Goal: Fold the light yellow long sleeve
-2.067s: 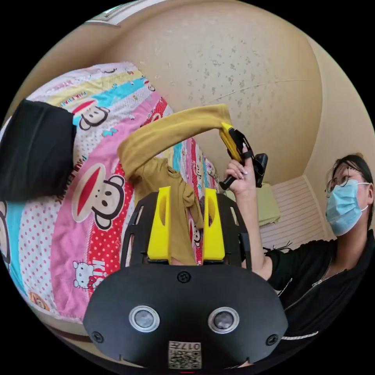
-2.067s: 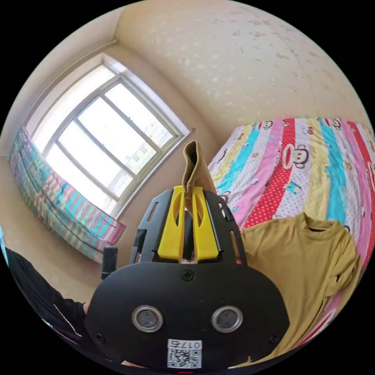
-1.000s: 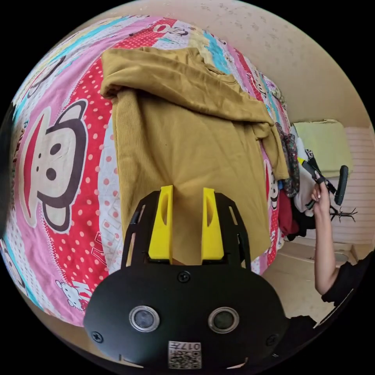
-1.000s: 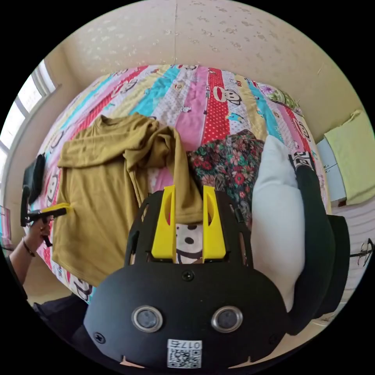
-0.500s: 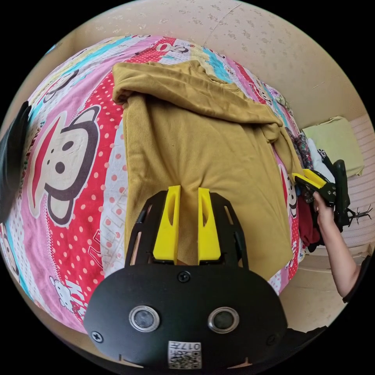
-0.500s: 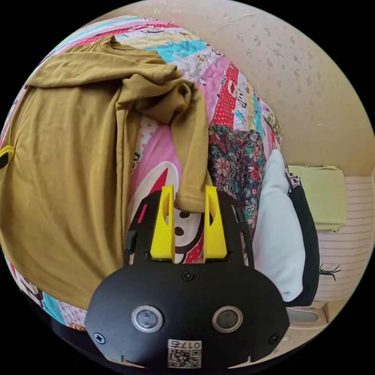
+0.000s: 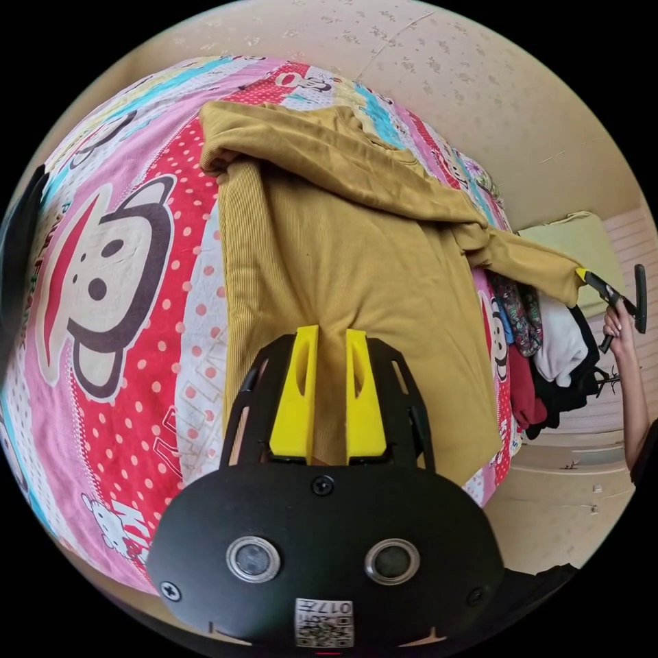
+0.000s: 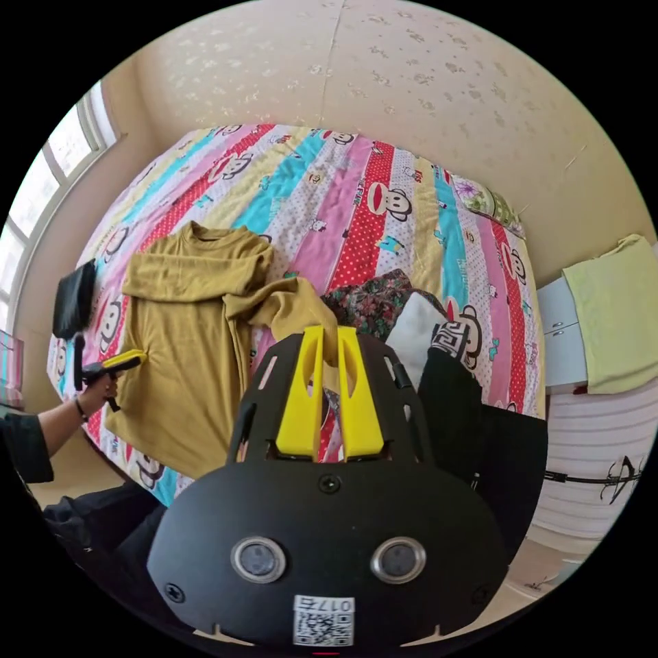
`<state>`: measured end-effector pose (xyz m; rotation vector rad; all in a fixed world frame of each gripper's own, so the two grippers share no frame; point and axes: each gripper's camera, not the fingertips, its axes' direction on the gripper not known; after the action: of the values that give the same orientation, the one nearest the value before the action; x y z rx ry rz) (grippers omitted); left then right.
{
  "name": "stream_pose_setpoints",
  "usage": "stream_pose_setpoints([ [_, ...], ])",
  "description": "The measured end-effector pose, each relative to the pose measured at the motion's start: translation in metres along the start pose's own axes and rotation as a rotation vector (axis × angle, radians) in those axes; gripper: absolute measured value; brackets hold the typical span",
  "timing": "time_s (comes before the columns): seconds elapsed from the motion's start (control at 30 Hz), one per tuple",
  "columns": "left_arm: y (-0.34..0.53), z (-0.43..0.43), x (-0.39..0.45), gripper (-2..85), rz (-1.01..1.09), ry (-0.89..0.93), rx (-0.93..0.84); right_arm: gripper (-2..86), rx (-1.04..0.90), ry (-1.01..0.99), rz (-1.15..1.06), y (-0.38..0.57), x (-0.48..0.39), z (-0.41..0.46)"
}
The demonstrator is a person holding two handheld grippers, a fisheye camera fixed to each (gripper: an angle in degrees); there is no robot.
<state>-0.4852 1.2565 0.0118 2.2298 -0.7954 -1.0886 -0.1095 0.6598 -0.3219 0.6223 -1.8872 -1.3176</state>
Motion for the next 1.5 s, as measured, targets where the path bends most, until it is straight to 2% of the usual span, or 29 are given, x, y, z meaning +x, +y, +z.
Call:
stream_pose_setpoints([
  [0.17,-0.002,-0.017,-0.027,6.8,-0.023,0.041,0.005,4.4,0.047,-0.289,0.244,-0.025,0.083,-0.089],
  [0.23,-0.001,-0.025,-0.038,6.5,-0.036,0.06,0.014,4.3,0.06,-0.327,0.305,-0.024,0.099,-0.111],
  [0.33,-0.002,-0.036,-0.047,6.4,-0.041,0.075,0.022,4.3,0.078,-0.282,0.371,-0.021,0.106,-0.139],
  [0.43,-0.002,-0.046,-0.055,6.3,-0.05,0.086,0.03,4.4,0.09,-0.115,0.356,-0.025,0.099,-0.156],
  [0.53,-0.002,-0.057,-0.062,6.2,-0.068,0.107,0.04,4.3,0.134,0.069,0.162,-0.031,0.07,-0.162],
  [0.7,0.0,-0.073,-0.07,5.9,-0.111,0.141,0.059,4.3,0.048,0.443,-0.082,-0.048,-0.002,-0.127],
  [0.77,0.001,-0.078,-0.071,5.9,-0.124,0.15,0.064,4.4,0.177,0.629,-0.274,-0.068,-0.067,-0.123],
  [0.8,0.0,-0.082,-0.07,5.9,-0.127,0.152,0.065,4.5,0.223,0.672,-0.332,-0.075,-0.086,-0.123],
  [0.87,0.0,-0.087,-0.069,5.9,-0.127,0.153,0.065,4.7,0.415,0.748,-0.608,-0.101,-0.17,-0.123],
  [0.9,0.0,-0.09,-0.068,5.8,-0.129,0.155,0.066,4.7,0.461,0.739,-0.687,-0.106,-0.191,-0.123],
  [0.97,0.0,-0.095,-0.066,5.9,-0.136,0.162,0.07,5.1,0.6,0.598,-0.985,-0.119,-0.276,-0.117],
  [1.0,0.001,-0.099,-0.065,5.9,-0.143,0.169,0.075,5.2,0.621,0.543,-1.043,-0.121,-0.295,-0.114],
  [1.07,0.004,-0.103,-0.063,6.0,-0.154,0.182,0.085,6.2,0.663,0.26,-1.193,-0.127,-0.364,-0.089],
  [1.1,0.005,-0.107,-0.062,6.3,-0.156,0.202,0.094,6.6,0.653,0.185,-1.207,-0.13,-0.379,-0.078],
  [1.17,0.008,-0.114,-0.061,7.4,-0.163,0.241,0.1,9.6,0.517,-0.006,-1.155,-0.145,-0.432,-0.014],
  [1.27,0.013,-0.133,-0.06,10.3,-0.147,0.332,0.076,11.3,0.288,-0.166,-1.013,-0.158,-0.456,0.058],
  [1.3,0.018,-0.145,-0.058,11.2,-0.123,0.331,0.06,11.3,0.267,-0.203,-0.975,-0.158,-0.453,0.065],
  [1.37,0.028,-0.166,-0.055,12.3,-0.072,0.299,0.057,11.2,0.212,-0.352,-0.816,-0.157,-0.419,0.072],
  [1.5,0.041,-0.227,-0.067,12.9,-0.057,0.259,0.165,10.2,0.147,-0.405,-0.592,-0.15,-0.329,0.062],
])
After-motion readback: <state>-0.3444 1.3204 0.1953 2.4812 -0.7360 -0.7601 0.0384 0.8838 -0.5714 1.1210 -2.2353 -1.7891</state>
